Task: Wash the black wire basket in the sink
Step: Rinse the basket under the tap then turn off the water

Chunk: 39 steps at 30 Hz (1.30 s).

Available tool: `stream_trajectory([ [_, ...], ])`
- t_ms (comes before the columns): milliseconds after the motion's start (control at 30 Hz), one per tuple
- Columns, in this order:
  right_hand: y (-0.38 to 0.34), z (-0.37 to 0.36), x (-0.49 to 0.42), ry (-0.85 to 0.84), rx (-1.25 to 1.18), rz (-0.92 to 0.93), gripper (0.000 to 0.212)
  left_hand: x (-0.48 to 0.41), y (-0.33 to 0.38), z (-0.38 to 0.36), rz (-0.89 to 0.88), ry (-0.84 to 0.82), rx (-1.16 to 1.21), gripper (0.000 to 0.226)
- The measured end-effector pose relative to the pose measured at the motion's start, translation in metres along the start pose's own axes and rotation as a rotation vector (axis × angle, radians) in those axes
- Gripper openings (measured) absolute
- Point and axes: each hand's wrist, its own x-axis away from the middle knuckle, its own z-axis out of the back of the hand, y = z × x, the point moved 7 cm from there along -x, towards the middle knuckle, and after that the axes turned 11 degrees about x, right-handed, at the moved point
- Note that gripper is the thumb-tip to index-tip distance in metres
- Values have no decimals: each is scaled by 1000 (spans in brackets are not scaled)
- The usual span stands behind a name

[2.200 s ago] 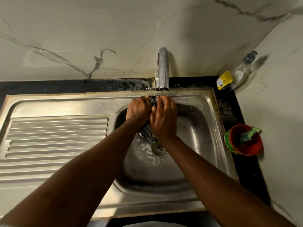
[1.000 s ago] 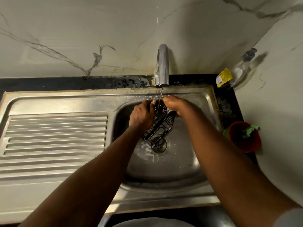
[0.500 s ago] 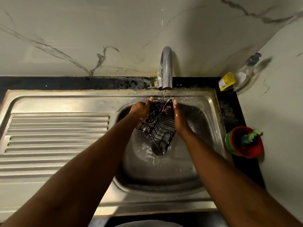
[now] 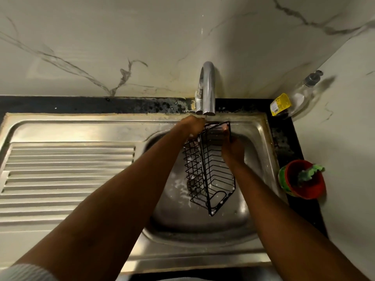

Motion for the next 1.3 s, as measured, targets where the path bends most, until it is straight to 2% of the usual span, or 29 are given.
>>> stream_trajectory([
  [133, 6, 14, -12, -3, 106, -18, 71, 11, -1, -11, -110, -108, 92, 47],
  [267, 20, 3, -22, -31, 157, 8, 82, 31, -9, -14, -272, -37, 239, 58],
  [400, 21, -13, -15, -113, 177, -30, 79, 46, -27, -5, -423, 223, 227, 53],
  [467, 22, -23, -12, -198, 164, -105, 73, 56, -26, -5, -571, 332, 106, 46],
  [533, 22, -29, -6, -257, 165, -154, 72, 63, -24, -8, -647, 379, -27, 42],
  [633, 30, -39, -2, -367, 153, -172, 70, 64, -15, -12, -647, 229, -132, 54],
  [733, 62, -65, -11, -569, 115, -216, 61, 60, -8, -10, -646, 35, -174, 76],
  [767, 58, -63, -1, -631, 118, -232, 56, 58, -7, -6, -631, -1, -159, 81],
  [867, 44, -42, 26, -673, 177, -317, 43, 47, -11, -2, -582, -104, -11, 84],
  [967, 37, -36, 32, -759, 229, -286, 46, 38, -19, -2, -569, -183, 54, 83],
  [1067, 40, -42, 29, -812, 275, -318, 47, 34, -33, 2, -496, -147, 58, 74],
  [1167, 29, -43, 24, -840, 394, -248, 47, 30, -48, 13, -413, 0, 236, 51],
  [1233, 22, -42, 21, -892, 403, -246, 43, 33, -50, 23, -390, 116, 267, 49],
  [1300, 11, -39, 18, -935, 372, -202, 46, 36, -48, 28, -378, 213, 185, 50],
])
